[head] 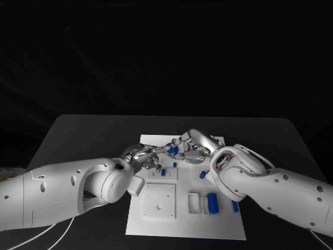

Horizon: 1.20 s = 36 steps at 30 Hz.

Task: Assemble the parts on the task board

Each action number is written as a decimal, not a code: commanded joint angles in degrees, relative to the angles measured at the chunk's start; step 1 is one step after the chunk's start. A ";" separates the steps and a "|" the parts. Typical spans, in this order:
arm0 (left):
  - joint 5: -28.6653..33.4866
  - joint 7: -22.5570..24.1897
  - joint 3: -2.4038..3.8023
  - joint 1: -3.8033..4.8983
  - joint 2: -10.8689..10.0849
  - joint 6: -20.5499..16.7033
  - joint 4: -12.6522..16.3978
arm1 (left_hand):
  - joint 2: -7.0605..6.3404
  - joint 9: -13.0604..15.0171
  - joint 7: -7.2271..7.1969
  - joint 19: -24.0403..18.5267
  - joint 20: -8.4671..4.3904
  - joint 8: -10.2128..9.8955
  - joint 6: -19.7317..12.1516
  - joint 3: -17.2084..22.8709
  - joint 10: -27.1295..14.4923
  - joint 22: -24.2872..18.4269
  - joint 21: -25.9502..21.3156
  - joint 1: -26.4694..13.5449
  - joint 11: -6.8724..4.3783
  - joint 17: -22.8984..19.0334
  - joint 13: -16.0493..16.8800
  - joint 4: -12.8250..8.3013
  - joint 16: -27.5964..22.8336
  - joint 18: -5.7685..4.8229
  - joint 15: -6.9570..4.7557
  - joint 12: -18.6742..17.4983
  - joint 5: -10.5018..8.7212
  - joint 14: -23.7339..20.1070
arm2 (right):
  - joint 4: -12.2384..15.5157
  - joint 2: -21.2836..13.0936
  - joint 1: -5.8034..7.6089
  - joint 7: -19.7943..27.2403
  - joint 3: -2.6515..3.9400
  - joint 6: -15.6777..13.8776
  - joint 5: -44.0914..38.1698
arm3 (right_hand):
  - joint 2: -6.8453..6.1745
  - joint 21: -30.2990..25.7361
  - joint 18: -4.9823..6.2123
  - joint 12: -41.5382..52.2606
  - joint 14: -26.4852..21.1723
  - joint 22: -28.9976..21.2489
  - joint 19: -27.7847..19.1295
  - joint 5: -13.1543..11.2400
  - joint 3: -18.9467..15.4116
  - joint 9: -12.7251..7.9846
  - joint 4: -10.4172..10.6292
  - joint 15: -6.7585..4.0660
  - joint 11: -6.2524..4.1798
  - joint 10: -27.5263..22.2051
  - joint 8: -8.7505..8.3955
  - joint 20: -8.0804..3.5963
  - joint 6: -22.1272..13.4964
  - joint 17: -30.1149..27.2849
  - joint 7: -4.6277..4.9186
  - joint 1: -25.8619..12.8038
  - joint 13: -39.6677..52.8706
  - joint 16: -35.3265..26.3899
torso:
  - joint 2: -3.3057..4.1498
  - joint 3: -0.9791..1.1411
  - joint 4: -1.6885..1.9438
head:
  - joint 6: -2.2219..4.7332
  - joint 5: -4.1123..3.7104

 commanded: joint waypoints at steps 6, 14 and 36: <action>-0.61 0.50 0.05 0.09 0.18 1.53 0.20 | 0.58 0.05 -5.84 0.06 -0.48 0.21 12.41 -0.31 1.03 1.05 -0.19 -0.22 -1.55 -0.08 0.05 -0.26 -0.42 -1.02 -0.50 -0.41 0.06 -0.10 | -0.23 0.20 -0.05 1.74 0.01 1.37 0.68 | 1.11 -0.75 -0.11 0.50 0.32 0.93 0.50 -1.85 3.18 0.09 -0.26 -0.46 -0.39 0.38 0.06 -0.37 2.05 0.22 -0.43 -0.78 0.49 0.55 | 0.01 0.00 0.01 | -0.25 0.01; -1.27 -0.25 0.05 0.17 0.23 1.61 0.14 | 0.64 -0.01 -5.84 -0.02 -0.64 0.19 12.26 -0.61 1.00 1.04 -0.27 -0.33 -1.55 -0.46 0.02 -0.05 -0.75 -1.13 -0.57 -0.69 -0.05 -0.34 | -0.22 0.16 -0.05 3.10 0.01 0.18 1.48 | 2.34 -1.15 -0.35 0.70 0.46 2.28 0.67 -6.61 10.65 0.15 -0.29 -0.73 -0.70 0.59 0.07 -0.68 3.60 0.51 -0.82 -1.90 0.99 0.84 | -0.01 0.00 0.00 | -0.42 -0.04; -2.44 -2.66 0.03 0.25 0.26 2.03 -0.20 | -1.17 -8.74 -4.79 -0.15 -1.11 -0.05 8.36 -2.65 0.82 0.98 -0.87 -3.27 -1.05 -2.58 0.27 2.52 -2.26 -1.62 -0.57 -2.07 -0.05 -1.14 | -0.58 -0.05 -0.05 4.74 0.00 2.72 -0.64 | 2.74 -2.18 -0.55 0.77 0.49 4.30 1.07 -9.70 12.47 0.13 -0.02 -0.78 -0.81 0.81 0.09 -0.75 4.42 0.93 -1.07 -2.23 1.53 1.06 | -0.01 0.02 -0.03 | -0.66 -0.35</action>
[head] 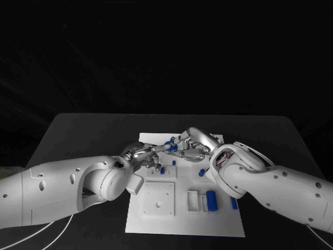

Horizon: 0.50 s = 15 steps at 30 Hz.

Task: Assemble the parts on the task board

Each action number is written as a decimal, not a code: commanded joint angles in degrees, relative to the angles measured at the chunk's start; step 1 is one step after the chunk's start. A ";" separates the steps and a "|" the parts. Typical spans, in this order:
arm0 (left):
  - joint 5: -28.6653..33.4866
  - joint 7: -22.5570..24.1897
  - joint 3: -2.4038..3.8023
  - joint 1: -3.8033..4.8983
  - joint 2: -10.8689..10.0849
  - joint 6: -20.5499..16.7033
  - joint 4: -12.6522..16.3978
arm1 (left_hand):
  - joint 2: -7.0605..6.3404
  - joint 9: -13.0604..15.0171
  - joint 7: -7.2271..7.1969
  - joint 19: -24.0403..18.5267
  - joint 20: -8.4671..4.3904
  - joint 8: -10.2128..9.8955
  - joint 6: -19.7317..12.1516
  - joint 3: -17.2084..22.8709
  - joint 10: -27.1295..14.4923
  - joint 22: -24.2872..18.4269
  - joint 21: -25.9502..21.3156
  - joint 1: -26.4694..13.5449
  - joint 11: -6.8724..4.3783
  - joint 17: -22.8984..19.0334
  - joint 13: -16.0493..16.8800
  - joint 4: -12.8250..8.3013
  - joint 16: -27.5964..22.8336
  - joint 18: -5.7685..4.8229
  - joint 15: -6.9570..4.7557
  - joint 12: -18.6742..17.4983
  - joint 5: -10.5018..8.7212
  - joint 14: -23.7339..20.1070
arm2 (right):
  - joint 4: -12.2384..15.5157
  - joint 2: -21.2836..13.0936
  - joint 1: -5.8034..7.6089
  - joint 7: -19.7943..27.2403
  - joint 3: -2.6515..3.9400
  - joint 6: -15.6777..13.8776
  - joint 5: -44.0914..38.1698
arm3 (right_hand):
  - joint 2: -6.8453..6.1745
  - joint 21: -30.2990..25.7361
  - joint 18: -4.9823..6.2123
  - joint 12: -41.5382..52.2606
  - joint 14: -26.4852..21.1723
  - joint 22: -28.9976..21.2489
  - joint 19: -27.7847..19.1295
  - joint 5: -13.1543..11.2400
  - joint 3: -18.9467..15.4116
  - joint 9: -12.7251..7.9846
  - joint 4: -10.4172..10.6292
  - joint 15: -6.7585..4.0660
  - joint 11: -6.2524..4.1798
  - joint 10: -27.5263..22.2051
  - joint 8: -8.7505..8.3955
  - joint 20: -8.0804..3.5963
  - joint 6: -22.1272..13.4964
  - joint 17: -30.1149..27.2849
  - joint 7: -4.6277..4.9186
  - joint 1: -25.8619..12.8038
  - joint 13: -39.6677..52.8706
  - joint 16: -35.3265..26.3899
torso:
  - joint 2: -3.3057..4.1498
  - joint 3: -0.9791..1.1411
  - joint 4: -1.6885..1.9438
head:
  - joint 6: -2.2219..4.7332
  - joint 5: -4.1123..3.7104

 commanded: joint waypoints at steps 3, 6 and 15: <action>-0.92 -0.98 0.04 0.05 0.15 2.18 0.03 | -0.21 -2.96 -2.82 -0.06 -0.64 0.33 4.00 -0.12 0.70 0.98 -0.59 -1.23 -0.93 -1.01 0.21 0.49 -0.63 -1.03 -0.03 -0.95 0.19 -0.71 | 0.17 0.09 -0.03 2.02 0.01 2.74 -1.60 | 0.70 -0.36 -0.13 0.14 -0.13 0.28 0.38 -0.28 -0.53 0.12 0.09 -0.21 -0.18 0.17 0.17 -0.04 0.82 0.11 -0.33 0.13 0.12 0.33 | 0.01 -0.01 0.01 | -0.16 -0.13; -1.09 -1.13 0.04 0.05 0.14 2.76 -0.02 | -0.60 -4.85 -2.62 -0.08 -0.84 0.34 3.44 -0.36 0.53 1.01 -0.79 -2.12 -0.96 -1.51 0.48 0.80 -0.90 -1.19 -0.11 -1.46 0.24 -1.04 | 0.15 0.08 -0.03 2.19 0.01 3.26 -1.64 | 0.88 -0.61 -0.19 0.18 -0.19 0.64 0.47 -0.25 -0.70 0.13 0.00 -0.20 -0.17 0.15 0.18 -0.04 0.80 0.18 -0.33 0.16 0.23 0.36 | -0.01 -0.02 0.00 | -0.19 -0.13; -2.18 -2.65 0.04 0.06 0.06 3.76 -0.21 | -3.08 -7.48 -2.11 -0.03 -1.43 0.40 2.75 -0.56 0.01 1.02 -1.23 -7.01 -0.94 -2.48 1.47 2.86 -1.33 -1.84 -0.35 -2.30 0.33 -1.73 | 0.03 0.08 -0.02 2.58 0.00 3.96 -1.40 | 1.00 -0.53 -0.23 0.24 -0.14 0.91 0.59 -0.08 -0.94 0.13 0.15 -0.20 -0.18 0.20 0.18 -0.04 0.85 0.23 -0.37 -0.07 0.31 0.41 | 0.04 0.00 0.06 | -0.29 -0.23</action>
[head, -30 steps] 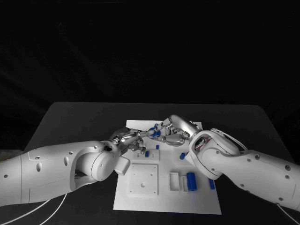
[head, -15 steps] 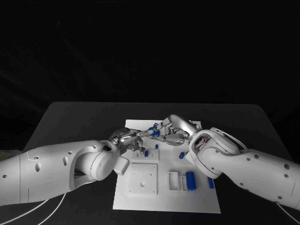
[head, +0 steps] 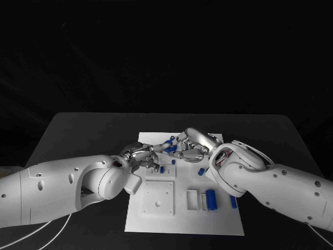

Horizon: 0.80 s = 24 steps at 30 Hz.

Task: Assemble the parts on the task board

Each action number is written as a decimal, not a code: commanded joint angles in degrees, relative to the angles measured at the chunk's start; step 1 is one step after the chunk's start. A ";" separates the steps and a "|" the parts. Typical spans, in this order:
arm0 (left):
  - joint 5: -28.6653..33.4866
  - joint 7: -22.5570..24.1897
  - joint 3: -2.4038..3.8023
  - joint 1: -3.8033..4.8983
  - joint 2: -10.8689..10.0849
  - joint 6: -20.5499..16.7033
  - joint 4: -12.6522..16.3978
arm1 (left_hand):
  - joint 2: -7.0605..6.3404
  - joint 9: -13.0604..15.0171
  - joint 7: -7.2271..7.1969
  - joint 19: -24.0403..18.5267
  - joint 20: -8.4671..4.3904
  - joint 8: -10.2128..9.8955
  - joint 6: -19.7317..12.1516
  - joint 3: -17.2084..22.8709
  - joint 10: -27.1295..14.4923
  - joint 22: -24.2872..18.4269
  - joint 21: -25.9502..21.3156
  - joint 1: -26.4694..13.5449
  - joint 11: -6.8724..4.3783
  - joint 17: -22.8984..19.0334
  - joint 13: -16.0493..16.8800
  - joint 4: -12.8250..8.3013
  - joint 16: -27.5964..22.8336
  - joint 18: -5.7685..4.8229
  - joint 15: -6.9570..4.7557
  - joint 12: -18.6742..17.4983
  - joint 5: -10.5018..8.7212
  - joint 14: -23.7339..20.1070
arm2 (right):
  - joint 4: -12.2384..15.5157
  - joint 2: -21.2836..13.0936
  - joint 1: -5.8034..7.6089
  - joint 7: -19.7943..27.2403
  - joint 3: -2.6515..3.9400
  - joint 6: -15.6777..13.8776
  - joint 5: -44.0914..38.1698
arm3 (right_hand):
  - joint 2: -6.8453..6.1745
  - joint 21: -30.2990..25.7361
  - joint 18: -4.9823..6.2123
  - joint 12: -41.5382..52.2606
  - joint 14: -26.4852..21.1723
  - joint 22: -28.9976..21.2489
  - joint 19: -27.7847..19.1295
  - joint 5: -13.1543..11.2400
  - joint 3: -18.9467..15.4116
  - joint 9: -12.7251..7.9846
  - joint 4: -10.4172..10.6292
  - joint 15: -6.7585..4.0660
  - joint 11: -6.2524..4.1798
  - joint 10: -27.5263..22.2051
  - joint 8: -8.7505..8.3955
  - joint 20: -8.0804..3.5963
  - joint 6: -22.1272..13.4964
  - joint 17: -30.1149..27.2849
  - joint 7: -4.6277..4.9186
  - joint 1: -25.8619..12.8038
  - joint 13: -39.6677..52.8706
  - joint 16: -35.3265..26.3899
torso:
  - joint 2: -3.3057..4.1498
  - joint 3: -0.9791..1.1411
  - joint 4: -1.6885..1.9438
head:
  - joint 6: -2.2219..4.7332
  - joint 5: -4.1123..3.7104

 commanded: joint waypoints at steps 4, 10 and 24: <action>-2.06 -2.20 0.08 0.11 0.05 3.32 0.12 | -1.45 -0.68 0.51 0.00 -0.46 -0.23 -0.89 -3.30 0.97 0.99 -0.60 -2.47 0.16 -1.13 0.56 1.62 -0.90 -1.05 0.18 -0.44 4.98 -0.91 | -0.20 0.27 -0.07 1.54 -0.04 1.57 -0.40 | 0.64 0.06 0.01 0.19 -0.13 0.34 0.72 0.23 -0.56 0.08 0.17 -0.22 -0.20 0.20 0.17 -0.04 0.73 0.07 -0.35 -0.13 0.09 0.25 | 0.04 0.03 0.07 | -0.17 0.01; -3.23 -4.26 0.08 0.15 -0.23 4.71 -0.38 | -0.06 -0.91 0.87 -0.05 -0.25 -0.26 -1.79 -9.96 0.36 1.04 -0.88 -1.65 0.39 -2.40 1.30 2.71 -0.92 -0.92 0.33 -0.37 4.38 -1.47 | -0.43 0.23 -0.08 1.92 -0.05 1.22 0.27 | 0.67 0.53 -0.05 0.21 -0.12 0.65 0.90 0.29 -0.62 0.08 0.15 -0.23 -0.19 0.22 0.16 -0.04 0.71 0.06 -0.34 -0.12 0.12 0.23 | 0.04 0.04 0.04 | -0.50 0.00; -5.69 -6.01 0.08 0.26 -0.75 7.89 -2.26 | -3.43 4.11 1.34 -0.56 0.11 0.46 -4.99 -7.87 -1.04 1.06 -1.07 -4.51 0.83 -4.41 1.95 7.57 0.08 -0.76 0.69 0.32 4.14 -2.60 | -0.17 -0.78 -0.10 3.06 -0.07 2.57 1.71 | 0.94 0.95 -0.10 0.25 -0.10 1.80 1.24 0.72 -0.97 0.09 -0.21 -0.22 -0.19 0.24 0.18 -0.05 0.63 0.10 -0.30 -0.06 0.26 0.23 | -0.01 0.00 -0.02 | -0.80 -0.17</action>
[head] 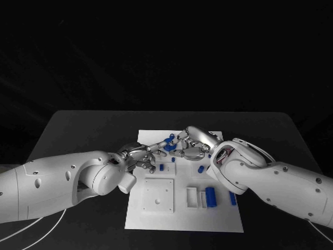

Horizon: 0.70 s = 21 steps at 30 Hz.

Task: Assemble the parts on the task board

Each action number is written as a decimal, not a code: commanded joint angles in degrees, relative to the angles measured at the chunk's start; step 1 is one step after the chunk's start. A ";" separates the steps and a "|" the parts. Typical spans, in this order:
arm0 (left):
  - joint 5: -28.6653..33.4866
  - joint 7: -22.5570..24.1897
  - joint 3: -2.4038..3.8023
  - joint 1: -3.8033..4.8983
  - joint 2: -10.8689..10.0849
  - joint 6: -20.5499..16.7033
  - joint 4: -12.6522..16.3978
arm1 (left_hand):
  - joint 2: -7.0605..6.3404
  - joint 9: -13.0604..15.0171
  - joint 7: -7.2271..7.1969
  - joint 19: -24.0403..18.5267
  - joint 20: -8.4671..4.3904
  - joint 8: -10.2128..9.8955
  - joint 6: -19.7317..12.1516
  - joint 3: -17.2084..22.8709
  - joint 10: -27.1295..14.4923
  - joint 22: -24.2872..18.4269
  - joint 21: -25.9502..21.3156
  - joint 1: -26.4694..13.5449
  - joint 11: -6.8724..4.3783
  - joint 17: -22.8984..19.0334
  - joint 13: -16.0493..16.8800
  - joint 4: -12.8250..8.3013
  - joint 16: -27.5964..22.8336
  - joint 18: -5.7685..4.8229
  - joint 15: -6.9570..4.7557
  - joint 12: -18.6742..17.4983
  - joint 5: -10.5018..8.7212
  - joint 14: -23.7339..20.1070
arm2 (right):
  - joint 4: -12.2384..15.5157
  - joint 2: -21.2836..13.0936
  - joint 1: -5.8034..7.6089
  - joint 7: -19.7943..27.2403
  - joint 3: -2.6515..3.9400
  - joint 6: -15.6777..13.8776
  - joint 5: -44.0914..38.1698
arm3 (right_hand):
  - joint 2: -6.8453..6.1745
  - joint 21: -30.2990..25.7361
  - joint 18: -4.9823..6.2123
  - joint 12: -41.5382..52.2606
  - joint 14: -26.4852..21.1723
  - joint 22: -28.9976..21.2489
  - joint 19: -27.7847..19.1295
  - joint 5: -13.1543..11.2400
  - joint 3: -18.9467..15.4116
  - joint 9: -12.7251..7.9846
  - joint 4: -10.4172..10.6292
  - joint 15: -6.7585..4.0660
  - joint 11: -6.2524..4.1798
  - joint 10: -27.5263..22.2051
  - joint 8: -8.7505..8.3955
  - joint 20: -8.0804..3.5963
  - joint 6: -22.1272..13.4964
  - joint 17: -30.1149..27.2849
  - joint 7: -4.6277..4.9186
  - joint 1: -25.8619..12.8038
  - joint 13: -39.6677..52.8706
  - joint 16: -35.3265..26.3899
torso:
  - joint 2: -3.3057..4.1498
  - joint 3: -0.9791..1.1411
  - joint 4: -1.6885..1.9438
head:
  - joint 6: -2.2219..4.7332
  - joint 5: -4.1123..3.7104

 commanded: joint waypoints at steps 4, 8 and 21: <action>-0.81 0.70 0.05 0.09 -0.27 3.96 -0.57 | 0.46 5.09 0.18 -0.68 0.16 6.22 -5.19 -0.02 -0.75 1.07 -0.35 -1.68 0.25 -1.10 -0.05 -0.08 1.03 -0.73 0.02 0.62 -0.01 -0.88 | -0.03 -0.61 -0.15 1.52 -0.04 2.23 0.92 | 0.79 0.02 -0.04 0.31 -0.10 0.78 0.45 0.57 -0.59 0.08 -0.40 -0.21 -0.19 0.23 0.24 0.04 0.58 0.13 -0.28 0.13 0.18 0.10 | -0.05 -0.07 -0.03 | -0.06 -0.03; -0.73 1.13 0.05 0.09 -0.41 5.23 -0.95 | 1.58 9.84 -0.31 -0.85 -0.03 12.08 -7.76 -0.78 -1.27 1.07 -0.39 -2.19 -0.02 -1.33 0.02 -0.93 1.17 -1.00 -0.12 0.80 0.81 -1.22 | -0.03 -1.00 -0.38 1.74 -0.06 2.26 1.19 | 0.78 0.03 -0.03 0.29 -0.11 0.90 0.49 0.83 -0.62 0.08 -0.41 -0.21 -0.18 0.22 0.24 0.04 0.56 0.11 -0.26 0.07 0.18 0.06 | -0.04 -0.05 -0.03 | -0.10 -0.02; -5.65 1.27 0.06 0.09 -0.22 11.69 -1.73 | 5.09 27.68 -1.36 -2.27 0.27 34.67 -20.32 -3.25 -7.77 1.14 -0.40 -4.08 -0.04 -4.88 0.32 -2.25 4.50 -1.17 0.10 7.58 5.40 -4.30 | 0.90 -1.50 -0.89 2.48 -0.10 2.74 2.53 | 0.82 0.08 -0.03 0.38 -0.09 1.40 0.67 1.16 -0.83 0.07 -0.58 -0.18 -0.16 0.28 0.24 0.06 0.40 0.12 -0.21 0.05 0.28 0.07 | -0.05 -0.06 -0.04 | -0.25 0.03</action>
